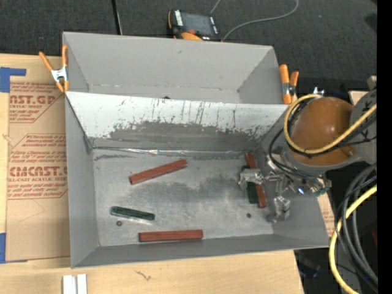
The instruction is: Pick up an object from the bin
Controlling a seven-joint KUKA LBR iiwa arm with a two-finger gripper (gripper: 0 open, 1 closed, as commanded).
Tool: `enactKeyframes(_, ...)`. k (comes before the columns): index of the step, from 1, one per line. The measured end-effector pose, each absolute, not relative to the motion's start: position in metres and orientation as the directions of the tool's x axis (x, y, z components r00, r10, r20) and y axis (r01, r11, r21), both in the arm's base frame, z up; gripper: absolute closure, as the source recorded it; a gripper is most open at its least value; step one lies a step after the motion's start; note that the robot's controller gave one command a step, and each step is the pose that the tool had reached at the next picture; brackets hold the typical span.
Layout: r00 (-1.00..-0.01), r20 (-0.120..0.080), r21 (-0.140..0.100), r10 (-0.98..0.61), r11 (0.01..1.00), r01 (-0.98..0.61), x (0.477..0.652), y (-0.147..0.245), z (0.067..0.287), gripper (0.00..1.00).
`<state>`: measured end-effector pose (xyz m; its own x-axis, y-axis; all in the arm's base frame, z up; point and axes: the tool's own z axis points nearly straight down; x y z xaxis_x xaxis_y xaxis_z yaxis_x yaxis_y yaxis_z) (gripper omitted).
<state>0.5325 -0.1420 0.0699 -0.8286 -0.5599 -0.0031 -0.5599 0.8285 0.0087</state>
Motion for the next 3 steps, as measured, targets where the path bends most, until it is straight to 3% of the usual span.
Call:
enactKeyframes(1,-0.305,-0.013,0.005,-0.952,0.305,-0.952,0.567,-0.119,0.076,0.00)
enactKeyframes(2,-0.306,-0.007,0.000,-0.952,0.306,-0.952,0.567,-0.124,0.077,1.00)
enactKeyframes(3,-0.228,-0.001,-0.008,-0.974,0.228,-0.974,0.555,-0.134,0.203,1.00)
